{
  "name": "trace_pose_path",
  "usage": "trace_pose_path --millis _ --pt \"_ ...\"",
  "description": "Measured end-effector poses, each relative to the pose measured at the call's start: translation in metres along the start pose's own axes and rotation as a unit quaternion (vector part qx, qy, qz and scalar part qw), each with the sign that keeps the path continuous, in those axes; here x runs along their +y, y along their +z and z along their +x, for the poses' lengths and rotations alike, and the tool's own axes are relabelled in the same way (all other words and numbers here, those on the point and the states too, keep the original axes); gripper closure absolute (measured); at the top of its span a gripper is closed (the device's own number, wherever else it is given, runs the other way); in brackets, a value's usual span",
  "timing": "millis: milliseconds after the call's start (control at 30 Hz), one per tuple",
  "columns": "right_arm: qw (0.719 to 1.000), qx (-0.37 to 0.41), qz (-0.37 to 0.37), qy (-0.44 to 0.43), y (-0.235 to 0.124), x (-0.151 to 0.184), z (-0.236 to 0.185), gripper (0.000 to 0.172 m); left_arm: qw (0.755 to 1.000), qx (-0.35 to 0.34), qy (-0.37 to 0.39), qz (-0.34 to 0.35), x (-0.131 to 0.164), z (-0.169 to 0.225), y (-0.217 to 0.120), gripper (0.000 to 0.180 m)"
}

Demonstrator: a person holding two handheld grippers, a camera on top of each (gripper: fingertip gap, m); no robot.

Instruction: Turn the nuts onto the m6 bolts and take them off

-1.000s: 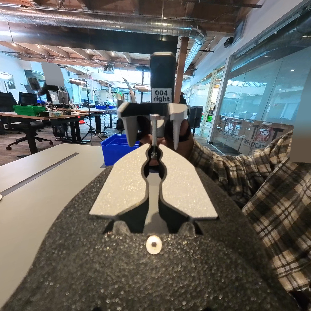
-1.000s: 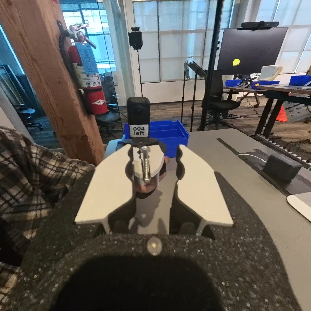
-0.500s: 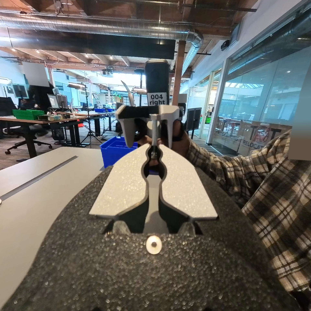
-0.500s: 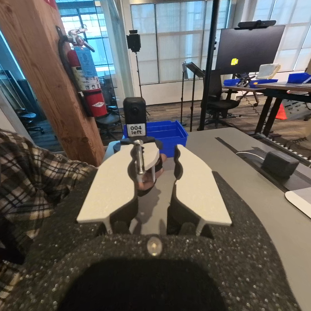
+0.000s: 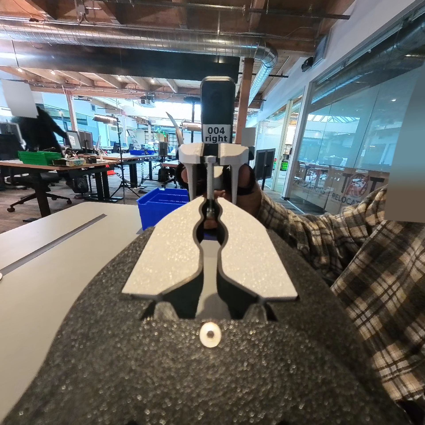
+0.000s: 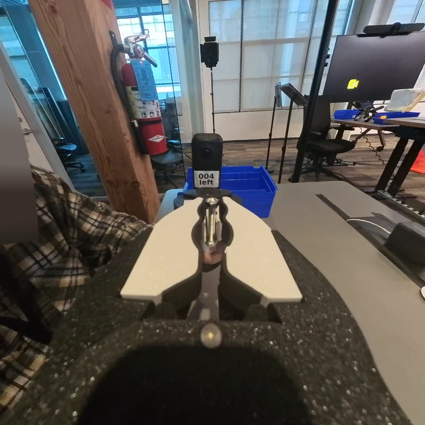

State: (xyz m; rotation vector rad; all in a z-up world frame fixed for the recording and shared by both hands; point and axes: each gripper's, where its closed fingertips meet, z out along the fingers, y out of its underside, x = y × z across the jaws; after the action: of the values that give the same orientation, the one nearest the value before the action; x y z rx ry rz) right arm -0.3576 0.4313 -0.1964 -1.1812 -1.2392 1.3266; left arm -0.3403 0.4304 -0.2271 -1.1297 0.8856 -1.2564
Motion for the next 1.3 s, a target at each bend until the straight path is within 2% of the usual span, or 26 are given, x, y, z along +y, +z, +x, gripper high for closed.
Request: trace_pose_path --millis 633,733,867,1067,1200,1300 --pt "1.0 -0.024 -0.006 0.0 -0.001 0.0 -0.003 0.161 1.0 0.012 -0.003 -0.001 0.001 0.004 0.001 0.176" --pt "1.0 -0.002 0.002 0.003 -0.004 -0.001 0.004 0.147 1.0 0.012 -0.004 0.003 0.0 0.004 0.001 0.176" --pt "0.999 0.036 0.002 0.004 -0.012 -0.001 0.016 0.145 1.0 0.015 0.0 0.006 -0.002 0.005 0.0 0.176" --pt "1.0 -0.002 0.014 0.0 -0.005 -0.007 -0.001 0.138 1.0 0.012 -0.001 0.004 -0.001 0.004 0.001 0.176" --pt "1.0 0.022 0.003 0.002 -0.005 -0.002 0.011 0.133 1.0 0.011 0.0 0.004 -0.001 0.004 0.001 0.176" --pt "1.0 0.024 0.01 0.011 -0.011 -0.001 0.014 0.136 1.0 0.011 0.0 0.006 -0.002 0.004 0.0 0.176"
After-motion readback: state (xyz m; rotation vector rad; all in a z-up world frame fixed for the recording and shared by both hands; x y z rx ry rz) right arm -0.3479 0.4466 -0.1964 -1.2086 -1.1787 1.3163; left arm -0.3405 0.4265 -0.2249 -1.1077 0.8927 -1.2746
